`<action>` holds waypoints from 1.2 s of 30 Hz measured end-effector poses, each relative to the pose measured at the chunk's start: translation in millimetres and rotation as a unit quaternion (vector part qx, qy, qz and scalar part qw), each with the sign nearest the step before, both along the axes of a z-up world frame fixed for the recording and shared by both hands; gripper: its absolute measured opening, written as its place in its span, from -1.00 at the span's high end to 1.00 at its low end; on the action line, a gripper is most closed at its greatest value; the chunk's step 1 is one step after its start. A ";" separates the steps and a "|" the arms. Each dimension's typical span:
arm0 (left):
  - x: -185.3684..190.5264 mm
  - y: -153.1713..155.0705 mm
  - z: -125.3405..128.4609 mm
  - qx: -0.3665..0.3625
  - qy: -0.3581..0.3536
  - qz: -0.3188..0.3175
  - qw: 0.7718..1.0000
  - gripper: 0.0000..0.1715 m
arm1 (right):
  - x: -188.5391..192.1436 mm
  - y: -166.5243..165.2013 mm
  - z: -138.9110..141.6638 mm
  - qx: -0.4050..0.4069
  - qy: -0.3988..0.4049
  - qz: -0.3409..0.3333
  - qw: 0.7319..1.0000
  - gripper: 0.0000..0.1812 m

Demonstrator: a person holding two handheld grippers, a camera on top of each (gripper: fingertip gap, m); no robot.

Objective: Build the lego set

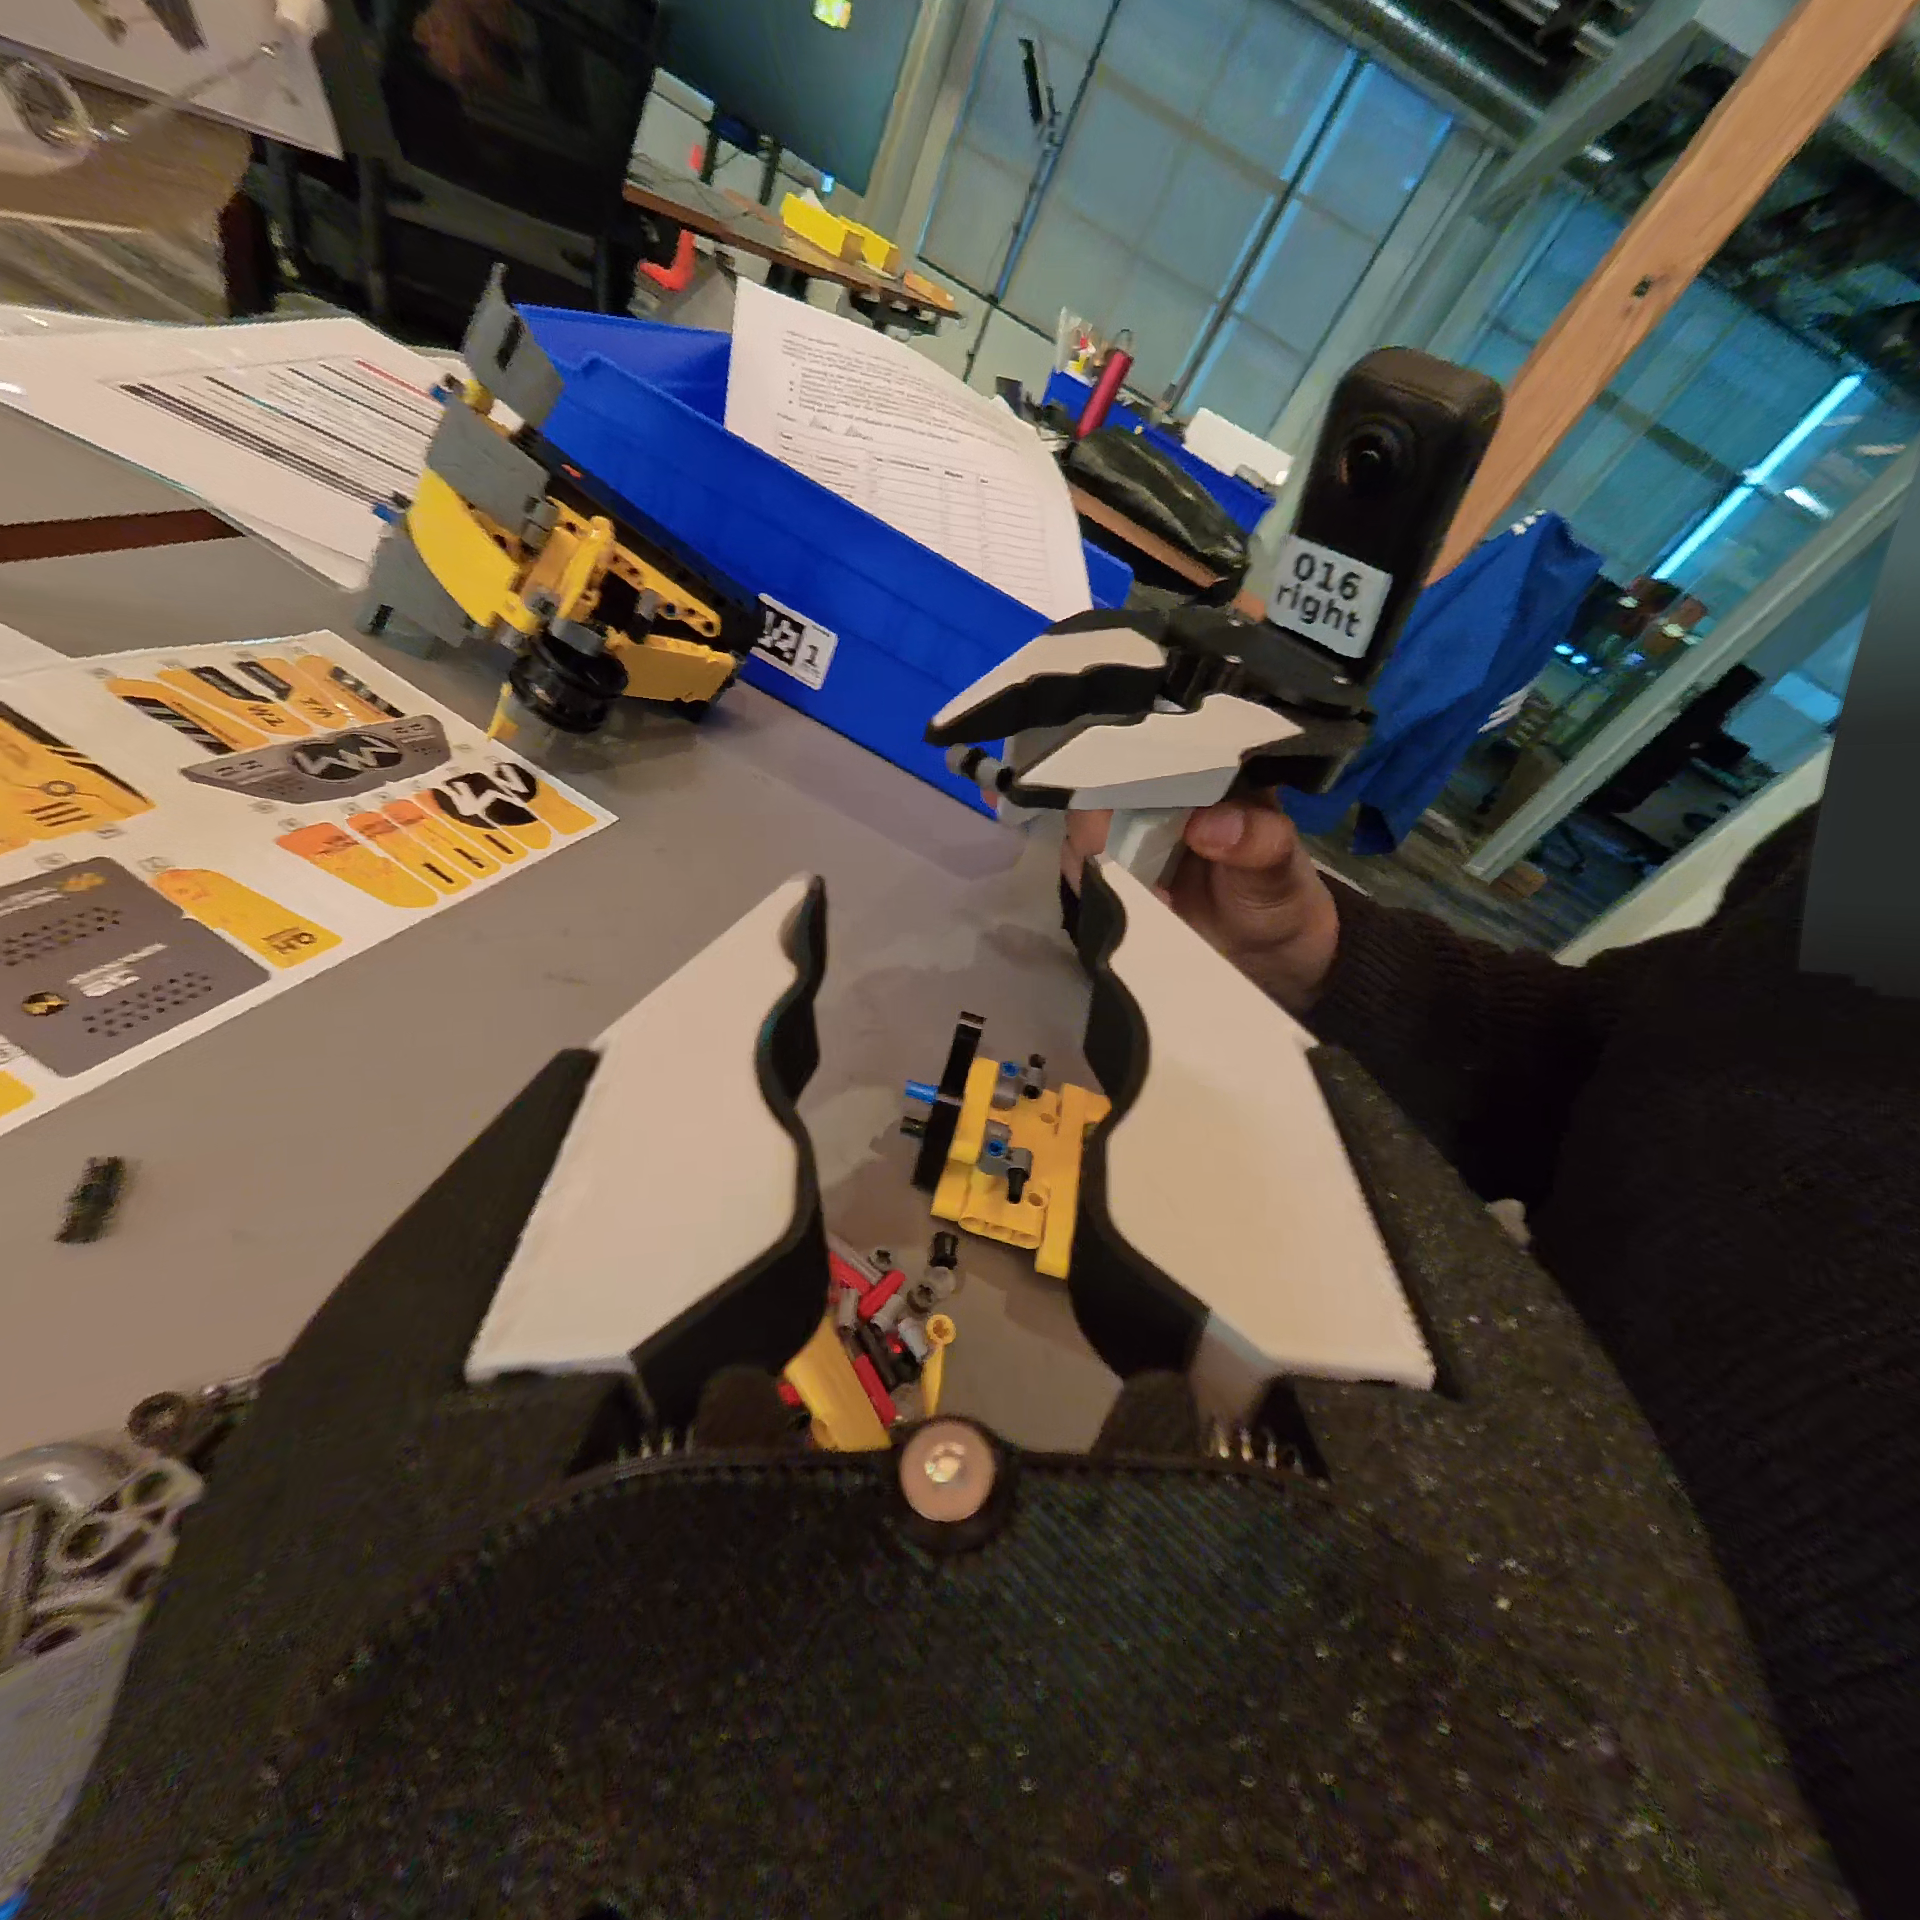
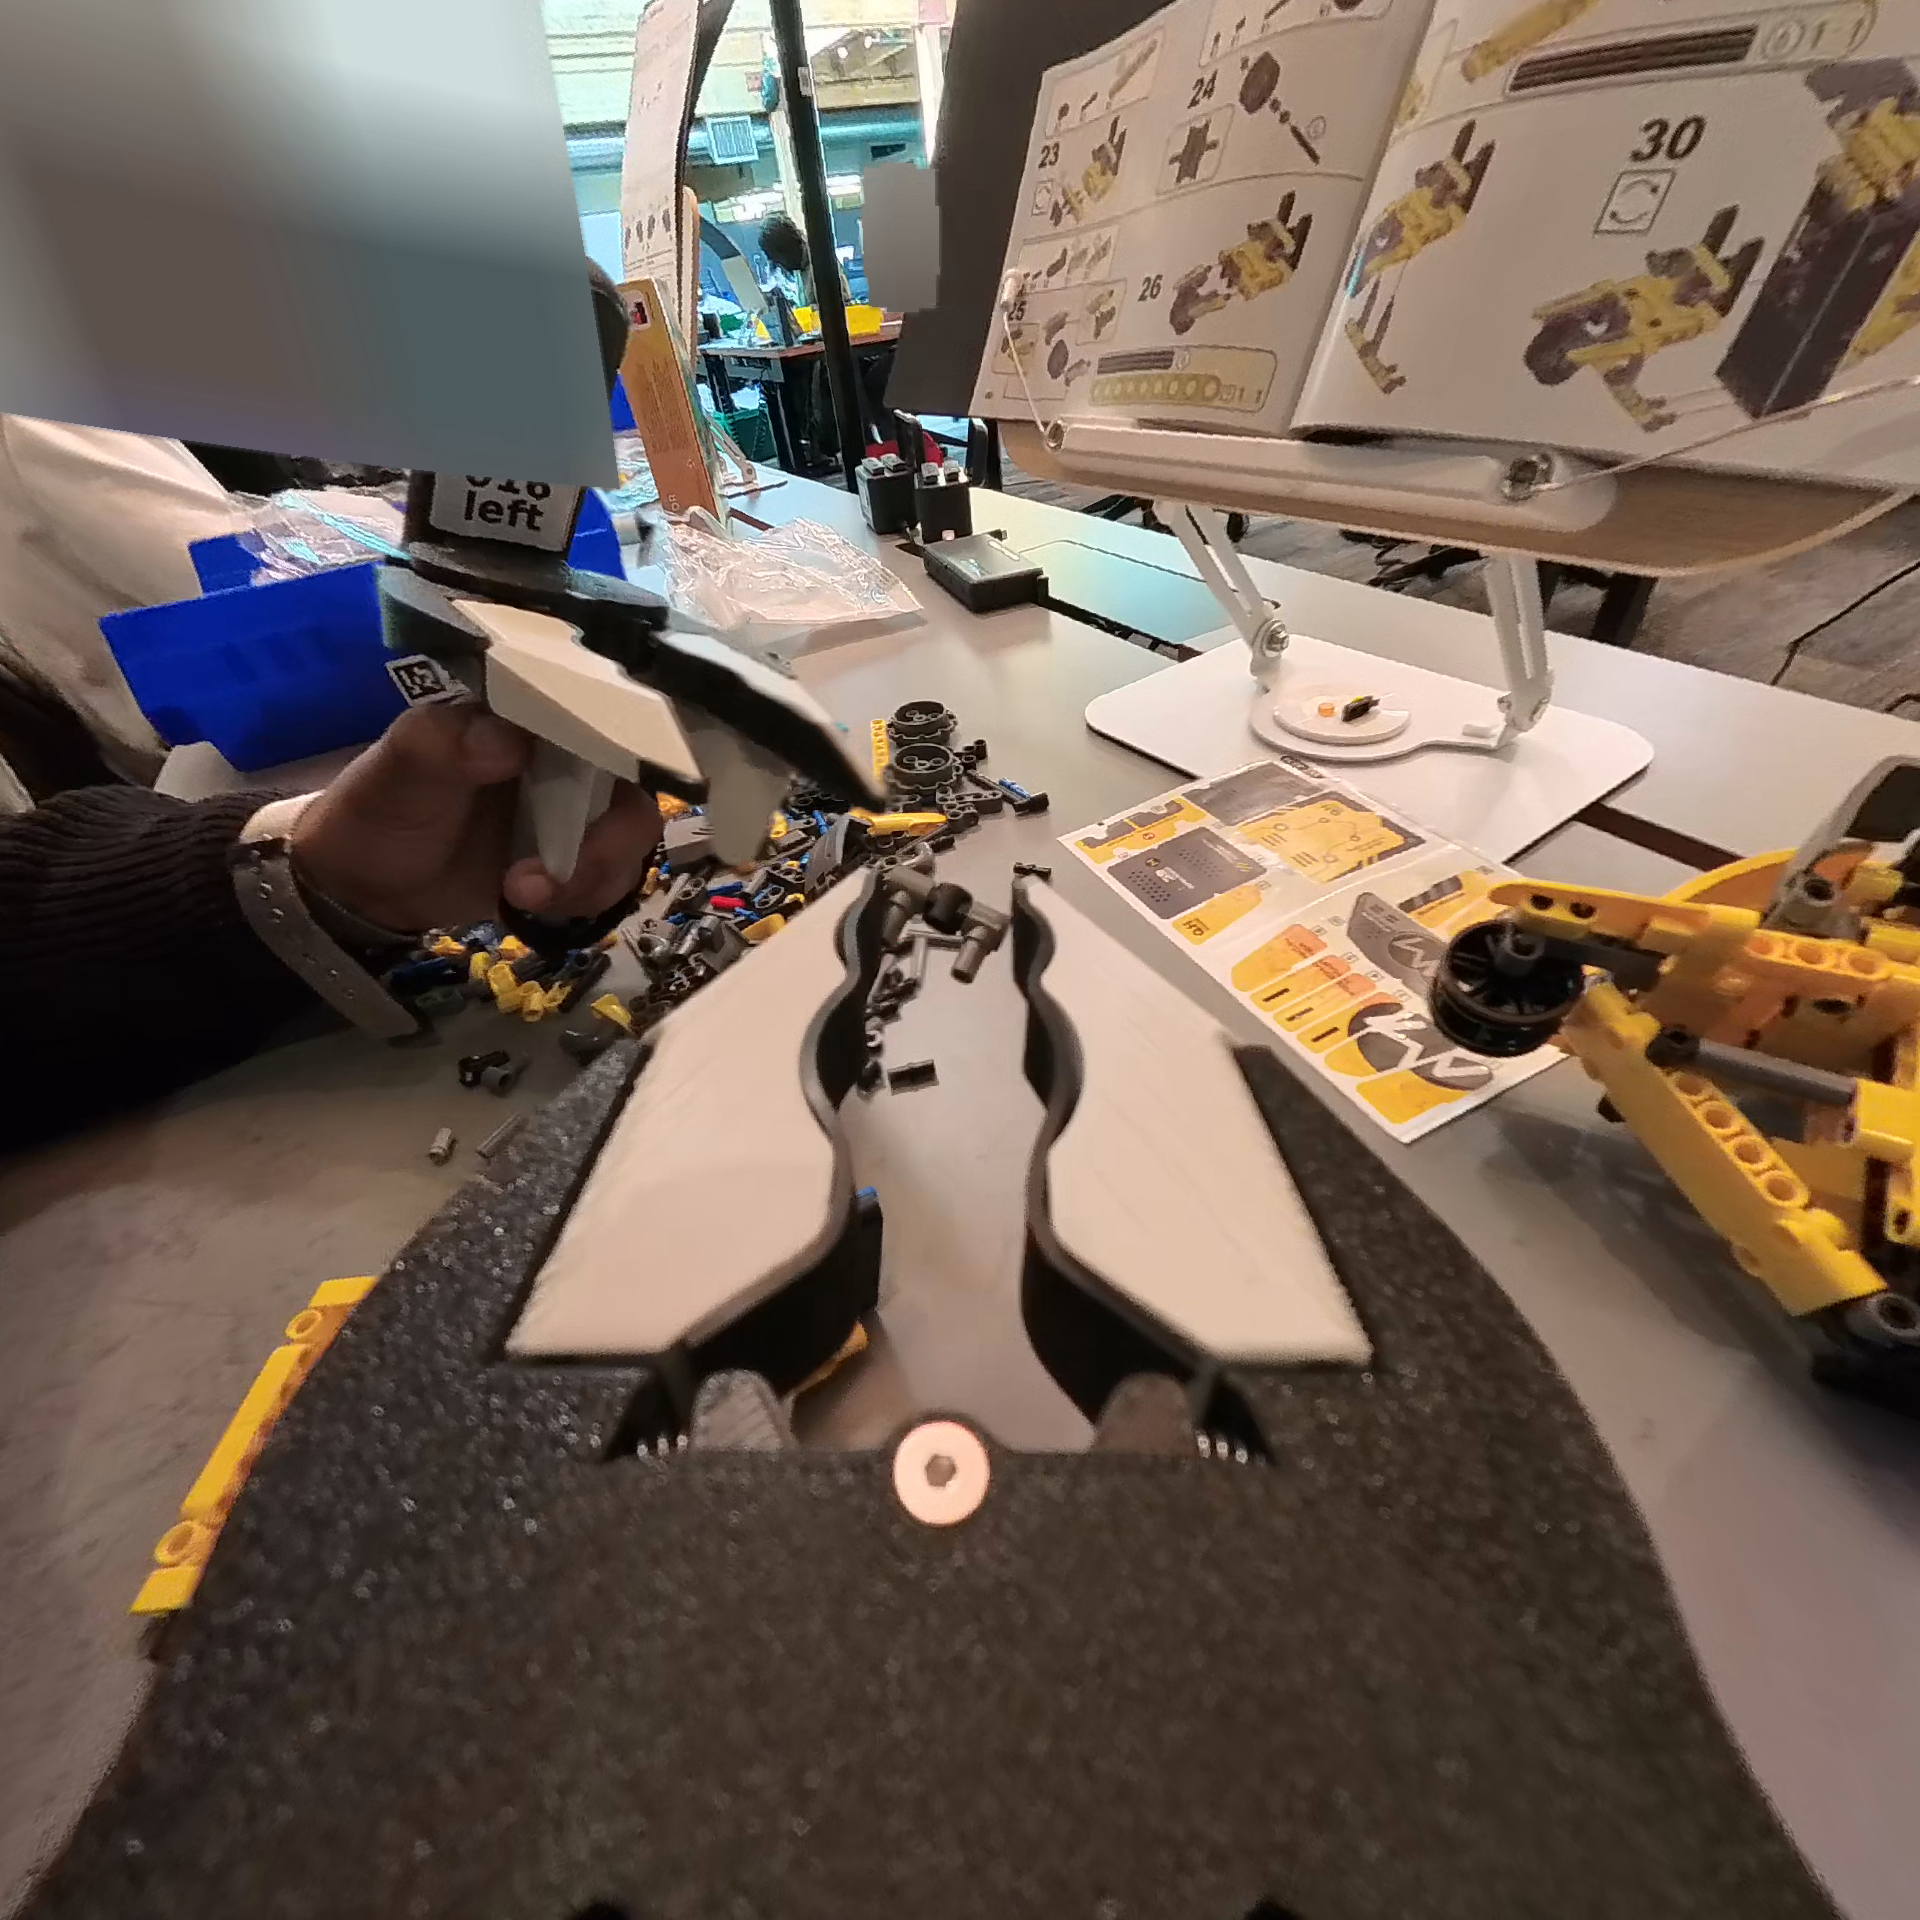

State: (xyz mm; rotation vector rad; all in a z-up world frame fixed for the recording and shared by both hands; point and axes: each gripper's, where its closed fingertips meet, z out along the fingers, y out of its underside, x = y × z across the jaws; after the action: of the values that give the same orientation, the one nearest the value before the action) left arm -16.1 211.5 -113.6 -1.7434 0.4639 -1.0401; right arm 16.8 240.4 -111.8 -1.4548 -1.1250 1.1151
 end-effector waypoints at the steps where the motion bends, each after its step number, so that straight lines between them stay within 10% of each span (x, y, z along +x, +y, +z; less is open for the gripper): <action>1: 1.8 -2.4 1.2 -0.004 -0.007 -0.011 1.000 0.53 | 0.7 1.8 -0.6 0.005 -0.005 -0.007 1.000 0.74; 19: 36.1 -26.4 -5.7 -0.187 -0.151 -0.135 0.961 0.86 | -18.0 -55.9 -2.3 0.256 -0.103 0.055 0.960 0.74; 36: 15.6 -27.3 41.7 -0.185 -0.355 -0.179 0.899 0.95 | -12.9 -47.1 23.3 0.177 -0.003 0.038 0.983 0.60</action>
State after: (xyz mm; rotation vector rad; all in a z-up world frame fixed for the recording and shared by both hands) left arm -0.5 184.2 -71.9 -1.4662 0.1139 -2.0315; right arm 3.9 193.3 -88.6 -1.1457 -1.3184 0.9056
